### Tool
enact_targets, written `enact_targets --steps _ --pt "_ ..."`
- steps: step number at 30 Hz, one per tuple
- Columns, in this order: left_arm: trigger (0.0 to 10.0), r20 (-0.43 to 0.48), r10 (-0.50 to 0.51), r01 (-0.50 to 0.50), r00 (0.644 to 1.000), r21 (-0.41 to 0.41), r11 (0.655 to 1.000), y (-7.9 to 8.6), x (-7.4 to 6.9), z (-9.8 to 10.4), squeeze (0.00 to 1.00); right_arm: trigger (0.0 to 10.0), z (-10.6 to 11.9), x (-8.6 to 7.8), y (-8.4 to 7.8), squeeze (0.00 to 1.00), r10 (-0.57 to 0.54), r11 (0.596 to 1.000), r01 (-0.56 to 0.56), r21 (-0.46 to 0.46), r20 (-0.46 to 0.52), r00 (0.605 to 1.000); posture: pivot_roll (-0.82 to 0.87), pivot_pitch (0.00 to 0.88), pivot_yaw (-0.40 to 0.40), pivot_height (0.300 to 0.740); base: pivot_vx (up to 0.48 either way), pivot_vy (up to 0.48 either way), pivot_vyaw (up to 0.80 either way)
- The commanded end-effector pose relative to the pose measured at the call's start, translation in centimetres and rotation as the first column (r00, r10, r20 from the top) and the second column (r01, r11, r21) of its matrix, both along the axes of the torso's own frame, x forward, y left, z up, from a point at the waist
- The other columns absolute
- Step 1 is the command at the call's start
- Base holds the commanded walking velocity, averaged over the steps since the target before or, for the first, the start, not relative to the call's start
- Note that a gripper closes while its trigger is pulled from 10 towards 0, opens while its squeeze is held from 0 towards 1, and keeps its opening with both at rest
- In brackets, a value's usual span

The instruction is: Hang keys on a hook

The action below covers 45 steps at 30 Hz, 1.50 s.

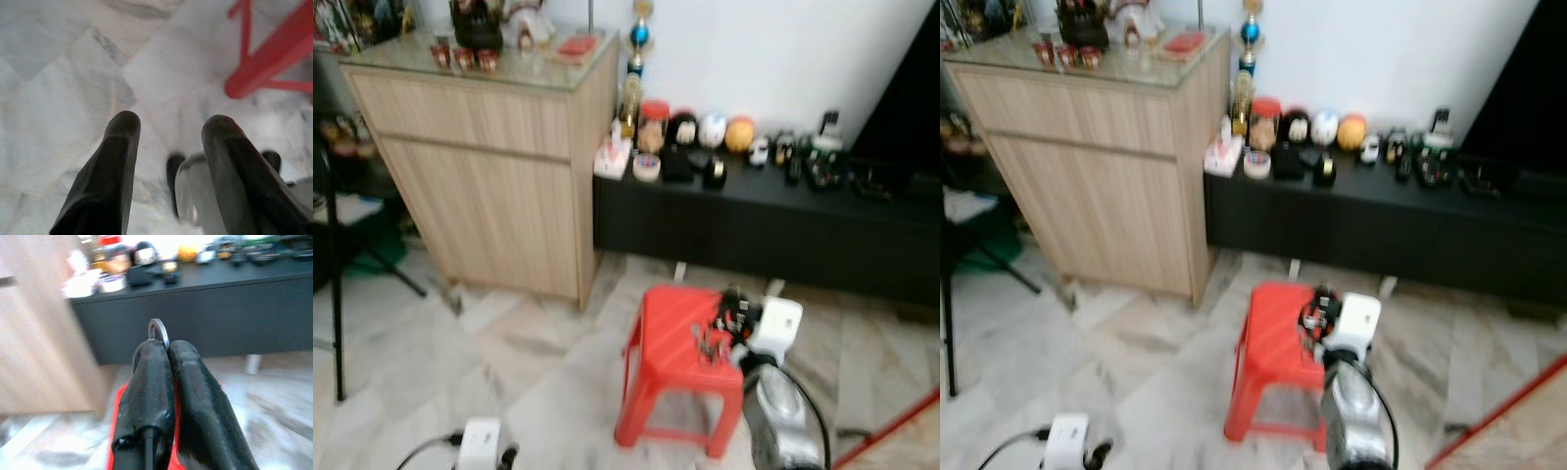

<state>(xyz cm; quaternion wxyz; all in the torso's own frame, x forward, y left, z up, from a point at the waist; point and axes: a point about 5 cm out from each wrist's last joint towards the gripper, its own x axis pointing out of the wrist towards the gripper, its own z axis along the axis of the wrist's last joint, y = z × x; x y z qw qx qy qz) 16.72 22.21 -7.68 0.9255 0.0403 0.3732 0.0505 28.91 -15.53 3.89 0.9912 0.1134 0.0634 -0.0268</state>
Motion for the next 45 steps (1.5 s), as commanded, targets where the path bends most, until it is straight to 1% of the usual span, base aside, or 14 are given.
enact_targets --steps 1,20,28,36,45 --pt "10.0 0.000 0.001 -0.001 1.000 0.006 1.000 0.34 0.24 0.15 0.00 10.0 0.47 0.25 -0.10 0.00 -0.012 1.000 0.012 0.005 0.016 1.000 0.04 0.000 -0.107 0.740 -0.277 0.000 0.00" --pt "10.0 0.006 -0.004 0.004 1.000 0.005 1.000 0.27 0.36 0.21 0.00 10.0 0.36 0.12 -0.07 0.00 -0.013 1.000 0.013 0.004 0.010 1.000 0.05 0.000 -0.109 0.740 -0.275 0.000 0.00" --pt "10.0 -0.001 -0.018 0.018 1.000 0.013 1.000 0.20 0.30 0.16 0.00 10.0 0.30 0.12 -0.05 0.00 -0.012 1.000 0.012 0.001 0.005 1.000 0.05 0.000 -0.111 0.740 0.000 0.000 0.00" --pt "10.0 -0.001 -0.030 0.030 1.000 0.026 0.999 0.06 0.41 0.18 0.00 10.0 0.30 0.12 0.02 0.00 -0.014 1.000 0.014 -0.004 0.009 1.000 0.05 0.000 -0.112 0.740 0.000 -0.463 0.00" --pt "10.0 -0.002 -0.029 0.029 1.000 0.024 0.999 -0.04 0.29 0.11 0.00 10.0 0.24 0.08 -0.05 0.00 -0.019 1.000 0.019 -0.012 0.008 1.000 0.05 0.000 -0.112 0.740 0.000 -0.480 0.00"
